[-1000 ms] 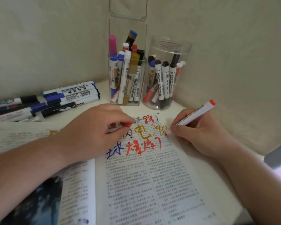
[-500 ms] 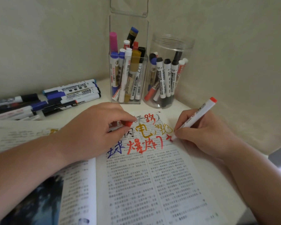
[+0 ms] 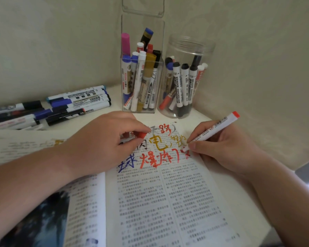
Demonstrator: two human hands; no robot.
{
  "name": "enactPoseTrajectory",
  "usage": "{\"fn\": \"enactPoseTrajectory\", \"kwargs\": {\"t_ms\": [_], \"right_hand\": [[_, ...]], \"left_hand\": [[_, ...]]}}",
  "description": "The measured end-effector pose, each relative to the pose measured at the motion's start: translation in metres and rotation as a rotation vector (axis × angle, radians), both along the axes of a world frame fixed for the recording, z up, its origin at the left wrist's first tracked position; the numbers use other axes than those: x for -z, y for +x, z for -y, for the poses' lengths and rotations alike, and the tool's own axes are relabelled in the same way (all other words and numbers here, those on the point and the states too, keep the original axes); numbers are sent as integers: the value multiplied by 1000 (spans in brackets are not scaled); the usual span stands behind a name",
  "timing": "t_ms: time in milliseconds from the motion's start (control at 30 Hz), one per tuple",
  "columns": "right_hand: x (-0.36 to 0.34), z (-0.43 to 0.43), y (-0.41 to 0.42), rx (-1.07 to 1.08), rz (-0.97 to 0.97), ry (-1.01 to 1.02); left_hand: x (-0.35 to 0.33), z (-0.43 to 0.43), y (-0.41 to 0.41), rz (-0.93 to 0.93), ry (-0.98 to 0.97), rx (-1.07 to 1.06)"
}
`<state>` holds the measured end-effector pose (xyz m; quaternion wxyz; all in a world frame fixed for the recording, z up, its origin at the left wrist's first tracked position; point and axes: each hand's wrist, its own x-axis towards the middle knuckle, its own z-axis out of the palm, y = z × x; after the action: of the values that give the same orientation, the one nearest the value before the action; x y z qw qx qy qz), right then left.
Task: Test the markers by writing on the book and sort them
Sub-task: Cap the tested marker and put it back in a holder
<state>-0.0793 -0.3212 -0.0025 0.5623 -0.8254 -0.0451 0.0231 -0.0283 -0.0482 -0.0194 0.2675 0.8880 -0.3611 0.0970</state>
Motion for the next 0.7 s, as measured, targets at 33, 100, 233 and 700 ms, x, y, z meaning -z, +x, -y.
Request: {"fn": "enactPoseTrajectory", "kwargs": {"t_ms": [33,100,233,700], "right_hand": [[0,1,0,-7,-7,-7],[0,3,-1,-21,-9,-28],[-3,2,-2,-77,-53,-55],[-58,-50,37,-263,148,12]], "left_hand": [[0,0,0,2,-5,-2],[1,0,0,6,-11,-8],[0,0,0,7,-2,-16],[-4,2,1,-292,-183,-150]]}}
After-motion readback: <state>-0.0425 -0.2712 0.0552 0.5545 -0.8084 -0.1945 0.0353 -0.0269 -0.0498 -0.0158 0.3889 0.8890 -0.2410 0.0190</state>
